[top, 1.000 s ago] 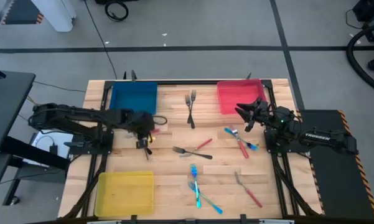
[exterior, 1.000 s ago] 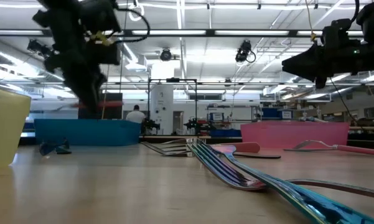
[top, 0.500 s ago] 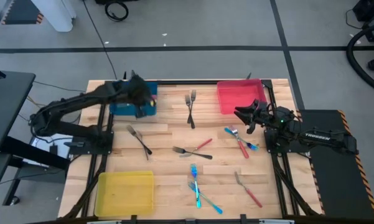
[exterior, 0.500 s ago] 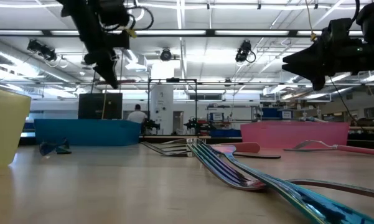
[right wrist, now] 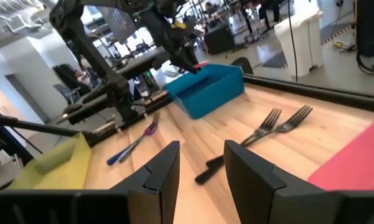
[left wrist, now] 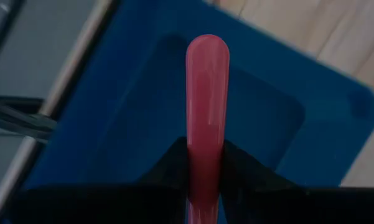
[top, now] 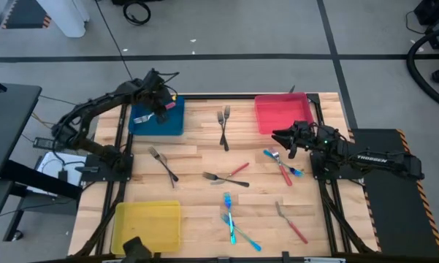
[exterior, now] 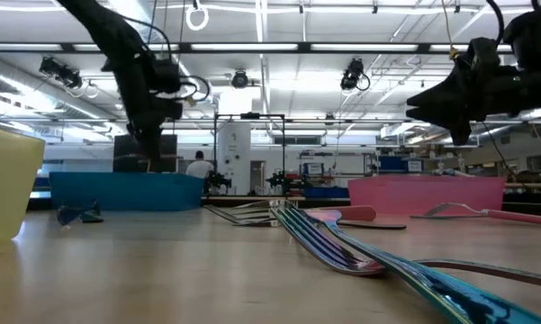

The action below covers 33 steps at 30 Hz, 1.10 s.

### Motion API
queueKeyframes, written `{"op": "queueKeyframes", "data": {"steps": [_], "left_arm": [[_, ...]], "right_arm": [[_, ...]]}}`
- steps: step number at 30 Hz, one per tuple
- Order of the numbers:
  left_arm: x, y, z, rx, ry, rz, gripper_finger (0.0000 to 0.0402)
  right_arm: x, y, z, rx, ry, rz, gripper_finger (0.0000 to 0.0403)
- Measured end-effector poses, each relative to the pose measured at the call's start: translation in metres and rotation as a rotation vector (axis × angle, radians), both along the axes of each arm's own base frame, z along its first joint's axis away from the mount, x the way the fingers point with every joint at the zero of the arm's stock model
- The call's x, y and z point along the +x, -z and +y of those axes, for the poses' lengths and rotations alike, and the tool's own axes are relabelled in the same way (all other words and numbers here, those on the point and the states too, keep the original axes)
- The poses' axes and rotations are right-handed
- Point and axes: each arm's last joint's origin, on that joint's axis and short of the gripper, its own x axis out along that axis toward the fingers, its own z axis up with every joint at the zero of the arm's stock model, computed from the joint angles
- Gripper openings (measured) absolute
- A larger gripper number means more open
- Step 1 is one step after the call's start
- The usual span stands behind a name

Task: Sort silverware by color (type)
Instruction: Put the red fork into the blue bin, then put the black fork into the red bin

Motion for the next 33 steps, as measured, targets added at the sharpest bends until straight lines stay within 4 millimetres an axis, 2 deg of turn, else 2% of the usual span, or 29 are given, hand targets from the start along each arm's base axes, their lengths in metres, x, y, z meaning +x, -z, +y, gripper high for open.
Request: {"op": "queueKeyframes", "data": {"steps": [7,12,25,33], "left_arm": [[0.012,0.032,0.007,-0.088,0.024,0.067,0.0064],[0.018,0.044,0.008,-0.122,0.029,0.092,0.0066],[0.029,0.044,0.004,-0.078,0.060,0.083,0.0132],[0.033,0.037,-0.006,-0.096,0.021,0.074,0.0138]], "right_arm": [[0.002,0.004,-0.001,0.013,0.001,0.035,0.0133],[0.002,0.003,-0.001,0.012,0.002,0.034,0.0133],[0.002,0.002,-0.001,-0.013,0.005,0.030,0.0133],[0.003,-0.002,-0.001,-0.002,0.006,-0.017,0.0133]]}}
